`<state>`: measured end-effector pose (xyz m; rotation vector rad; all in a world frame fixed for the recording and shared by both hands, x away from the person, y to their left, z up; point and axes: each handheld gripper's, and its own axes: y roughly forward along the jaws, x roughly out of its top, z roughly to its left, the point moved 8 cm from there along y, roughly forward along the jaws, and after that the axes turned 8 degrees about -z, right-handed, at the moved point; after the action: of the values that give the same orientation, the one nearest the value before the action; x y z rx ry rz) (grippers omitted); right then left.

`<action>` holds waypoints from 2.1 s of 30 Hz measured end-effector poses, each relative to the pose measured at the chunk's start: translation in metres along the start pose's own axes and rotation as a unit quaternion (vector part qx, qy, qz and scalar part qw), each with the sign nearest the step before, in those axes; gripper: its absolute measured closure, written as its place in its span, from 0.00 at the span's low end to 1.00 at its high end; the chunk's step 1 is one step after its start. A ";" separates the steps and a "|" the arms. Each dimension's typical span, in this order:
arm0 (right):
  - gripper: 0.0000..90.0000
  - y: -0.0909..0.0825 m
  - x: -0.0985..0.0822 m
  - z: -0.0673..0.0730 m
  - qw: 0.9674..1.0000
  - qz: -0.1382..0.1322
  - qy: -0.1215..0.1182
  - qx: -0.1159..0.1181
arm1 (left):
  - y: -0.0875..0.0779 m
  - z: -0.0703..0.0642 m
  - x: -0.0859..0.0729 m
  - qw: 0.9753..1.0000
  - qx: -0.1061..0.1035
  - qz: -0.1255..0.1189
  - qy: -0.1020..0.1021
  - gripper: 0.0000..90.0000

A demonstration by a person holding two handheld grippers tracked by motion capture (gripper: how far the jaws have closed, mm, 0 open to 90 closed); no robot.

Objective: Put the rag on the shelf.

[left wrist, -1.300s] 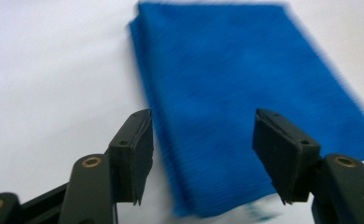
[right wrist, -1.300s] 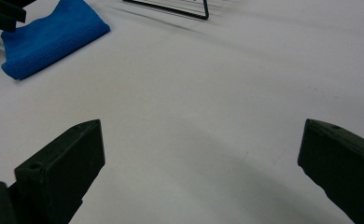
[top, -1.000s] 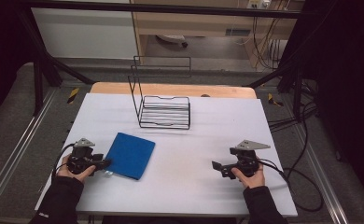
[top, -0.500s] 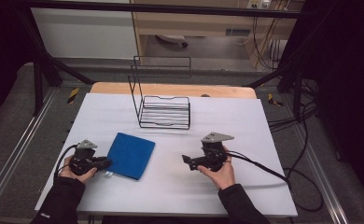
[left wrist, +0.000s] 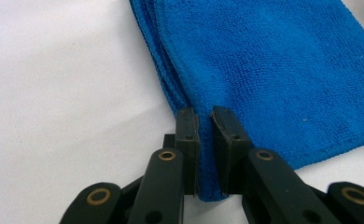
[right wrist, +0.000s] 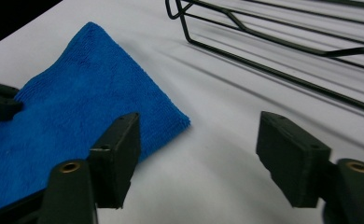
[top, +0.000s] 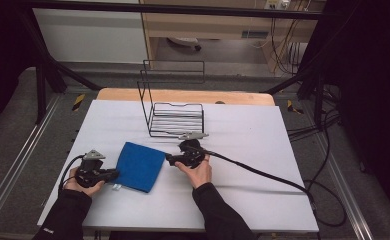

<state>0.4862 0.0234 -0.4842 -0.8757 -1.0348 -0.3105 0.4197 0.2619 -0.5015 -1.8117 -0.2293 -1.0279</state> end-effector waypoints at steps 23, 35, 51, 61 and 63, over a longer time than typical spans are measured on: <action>0.94 0.028 -0.004 0.022 0.999 0.028 0.024 0.025 | -0.003 -0.002 0.001 1.000 -0.004 -0.006 -0.021 0.93; 0.95 -0.013 0.012 0.005 0.998 0.068 0.007 0.013 | 0.000 -0.055 0.010 0.999 -0.049 -0.013 -0.020 0.93; 0.61 -0.010 -0.006 -0.024 0.998 0.025 -0.051 -0.025 | 0.004 -0.049 0.028 0.998 -0.017 -0.054 0.007 0.47; 0.32 -0.034 -0.002 -0.034 1.000 0.006 -0.025 -0.010 | 0.034 -0.020 0.072 0.998 0.004 -0.057 0.005 0.32; 0.30 -0.038 -0.004 -0.036 1.000 0.004 -0.022 -0.006 | 0.044 -0.021 0.075 0.999 -0.003 -0.047 0.002 0.37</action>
<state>0.4835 -0.0280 -0.4771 -0.8999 -1.0708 -0.2924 0.4796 0.2023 -0.4731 -1.8184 -0.3118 -1.0990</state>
